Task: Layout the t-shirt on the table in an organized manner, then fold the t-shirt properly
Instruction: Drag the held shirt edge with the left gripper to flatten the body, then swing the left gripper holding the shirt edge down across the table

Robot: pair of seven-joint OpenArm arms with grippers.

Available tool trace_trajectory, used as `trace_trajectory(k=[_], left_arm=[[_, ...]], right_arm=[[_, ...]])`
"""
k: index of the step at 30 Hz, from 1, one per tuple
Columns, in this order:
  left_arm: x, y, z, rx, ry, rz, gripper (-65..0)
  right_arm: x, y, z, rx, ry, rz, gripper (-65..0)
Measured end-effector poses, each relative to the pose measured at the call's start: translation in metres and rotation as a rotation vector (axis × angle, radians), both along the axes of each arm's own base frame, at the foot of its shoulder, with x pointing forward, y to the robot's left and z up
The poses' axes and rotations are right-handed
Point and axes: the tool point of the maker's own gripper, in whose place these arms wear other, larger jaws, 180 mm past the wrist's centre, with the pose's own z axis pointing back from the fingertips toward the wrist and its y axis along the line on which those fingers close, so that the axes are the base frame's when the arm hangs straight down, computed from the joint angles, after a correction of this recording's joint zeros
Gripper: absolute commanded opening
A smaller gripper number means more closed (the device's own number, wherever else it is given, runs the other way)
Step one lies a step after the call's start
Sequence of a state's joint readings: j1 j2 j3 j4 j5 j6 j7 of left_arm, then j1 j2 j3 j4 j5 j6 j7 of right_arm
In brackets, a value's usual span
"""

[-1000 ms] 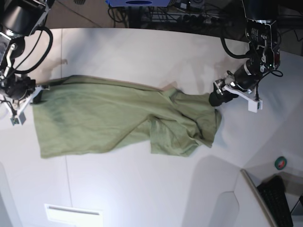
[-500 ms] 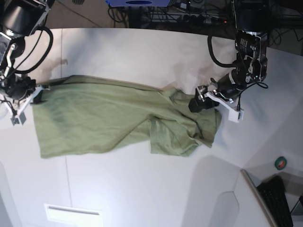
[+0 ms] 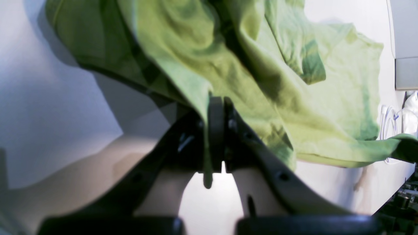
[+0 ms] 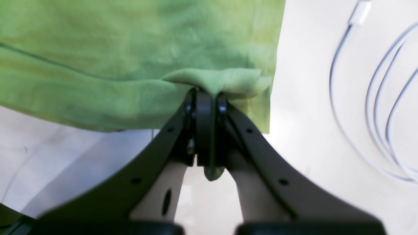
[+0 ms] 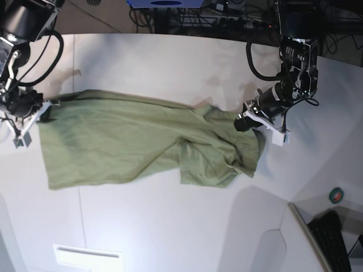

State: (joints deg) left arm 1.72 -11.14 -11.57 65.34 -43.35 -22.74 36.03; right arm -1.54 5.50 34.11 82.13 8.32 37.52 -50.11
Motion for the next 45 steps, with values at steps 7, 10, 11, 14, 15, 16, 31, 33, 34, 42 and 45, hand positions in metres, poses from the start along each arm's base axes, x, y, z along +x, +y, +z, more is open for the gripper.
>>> trace_trajectory(k=[7,10,11,14,15,16,31,33,34,42,45], left_arm=[[-0.018,0.021,0.005,0.086,0.04,-0.082,-65.0],[-0.031,0.022,0.02,0.124,0.005,-0.124,-65.0],[-0.037,0.021,0.024,0.134,-0.003,-0.139,-65.0],[-0.052,0.019,0.039,0.169,-0.029,-0.174,-65.0],[-0.055,0.017,0.043,0.171,-0.039,-0.182,-65.0],[-0.06,0.013,0.045,0.173,-0.044,-0.193,-65.0],[-0.083,0.015,0.079,0.222,-0.1,-0.205,-65.0],[-0.054,0.005,0.114,0.219,-0.233,-0.214,-65.0],[-0.041,0.0,0.131,0.222,-0.295,-0.225,-65.0],[0.026,-0.035,0.223,0.149,-0.606,-0.179,-65.0],[0.045,-0.044,0.256,0.07,-0.699,-0.156,-65.0]], right_arm=[[-0.028,-0.01,-0.016,-0.01,0.068,0.003,-65.0],[-0.042,-0.007,-0.024,-0.004,0.098,0.006,-65.0],[-0.046,-0.006,-0.026,0.0,0.106,0.004,-65.0],[-0.06,-0.004,-0.03,0.007,0.127,0.03,-65.0],[-0.066,-0.005,-0.03,-0.003,0.135,0.031,-65.0],[-0.072,-0.004,-0.029,-0.011,0.136,0.034,-65.0],[-0.115,-0.033,0.016,0.015,-0.015,-0.208,-65.0],[-0.099,-0.038,0.041,-0.005,-0.103,-0.202,-65.0],[-0.089,-0.038,0.054,-0.016,-0.144,-0.192,-65.0],[-0.009,-0.039,0.149,-0.124,-0.46,-0.139,-65.0],[0.012,-0.047,0.172,-0.15,-0.527,-0.127,-65.0]])
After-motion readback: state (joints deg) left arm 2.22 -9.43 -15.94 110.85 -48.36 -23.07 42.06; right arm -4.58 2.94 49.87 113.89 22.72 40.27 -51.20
